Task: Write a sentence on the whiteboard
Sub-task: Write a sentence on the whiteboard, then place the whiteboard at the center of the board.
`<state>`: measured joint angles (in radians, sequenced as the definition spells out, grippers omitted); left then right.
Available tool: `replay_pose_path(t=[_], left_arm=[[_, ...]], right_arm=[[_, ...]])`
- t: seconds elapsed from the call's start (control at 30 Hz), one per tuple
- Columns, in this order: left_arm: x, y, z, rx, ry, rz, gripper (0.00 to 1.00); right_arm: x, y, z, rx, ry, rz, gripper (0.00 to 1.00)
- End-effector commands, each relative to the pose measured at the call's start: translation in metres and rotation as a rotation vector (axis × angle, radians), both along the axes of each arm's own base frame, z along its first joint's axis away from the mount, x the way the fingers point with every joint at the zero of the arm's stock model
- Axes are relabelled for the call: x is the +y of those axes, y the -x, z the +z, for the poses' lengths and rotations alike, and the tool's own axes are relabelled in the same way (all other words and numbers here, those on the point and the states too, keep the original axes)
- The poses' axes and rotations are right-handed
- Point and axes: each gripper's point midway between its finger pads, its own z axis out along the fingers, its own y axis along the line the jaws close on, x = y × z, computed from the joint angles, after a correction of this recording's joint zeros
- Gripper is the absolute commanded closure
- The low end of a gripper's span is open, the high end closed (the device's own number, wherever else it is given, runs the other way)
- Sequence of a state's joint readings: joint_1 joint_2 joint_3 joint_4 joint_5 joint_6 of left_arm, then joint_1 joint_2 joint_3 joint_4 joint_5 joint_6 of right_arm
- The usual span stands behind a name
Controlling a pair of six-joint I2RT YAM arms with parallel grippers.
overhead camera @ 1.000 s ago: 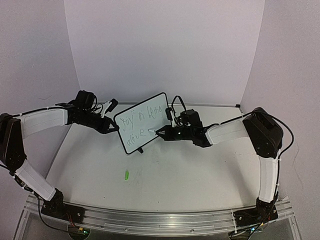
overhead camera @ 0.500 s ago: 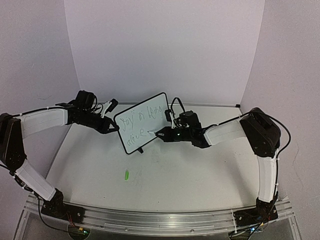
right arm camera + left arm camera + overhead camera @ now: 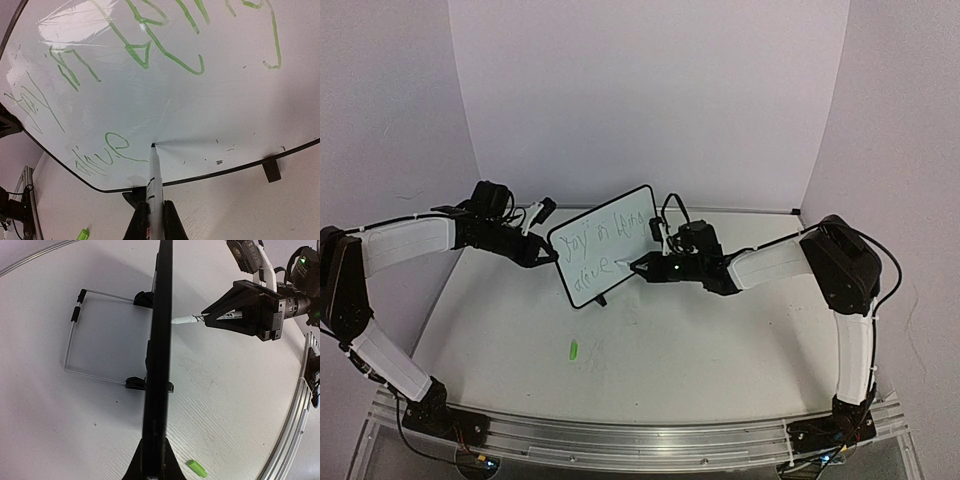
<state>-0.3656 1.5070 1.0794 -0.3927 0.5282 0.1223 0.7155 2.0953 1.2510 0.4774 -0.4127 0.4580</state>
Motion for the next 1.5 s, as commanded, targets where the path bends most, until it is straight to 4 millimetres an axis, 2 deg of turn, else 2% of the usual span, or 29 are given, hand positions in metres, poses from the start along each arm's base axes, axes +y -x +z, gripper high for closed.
replay_pose_path(t=[0.0,0.63,0.73,0.97,1.1,1.33,1.47], left_arm=[[-0.002,-0.008,0.012,-0.035,0.001,0.0,1.0],[-0.002,-0.008,0.012,-0.034,0.003,0.0,1.0],[-0.002,-0.008,0.013,-0.035,0.004,0.003,1.0],[0.0,-0.008,0.016,-0.041,0.004,0.014,1.0],[0.002,-0.009,0.017,-0.044,-0.001,0.029,0.92],[0.009,-0.009,0.021,-0.064,-0.016,0.065,0.62],[0.014,-0.006,0.025,-0.079,-0.015,0.096,0.52]], right_arm=[[0.006,-0.01,0.008,-0.027,-0.028,-0.008,1.0],[0.004,-0.009,0.011,-0.029,-0.027,-0.011,1.0],[0.0,-0.004,0.02,-0.036,-0.033,-0.011,1.0],[-0.022,0.02,0.063,-0.095,-0.059,-0.01,1.0],[-0.039,0.033,0.081,-0.127,-0.048,-0.029,1.0],[-0.062,0.048,0.093,-0.153,-0.023,-0.058,1.0],[-0.069,0.054,0.098,-0.163,-0.003,-0.062,1.0]])
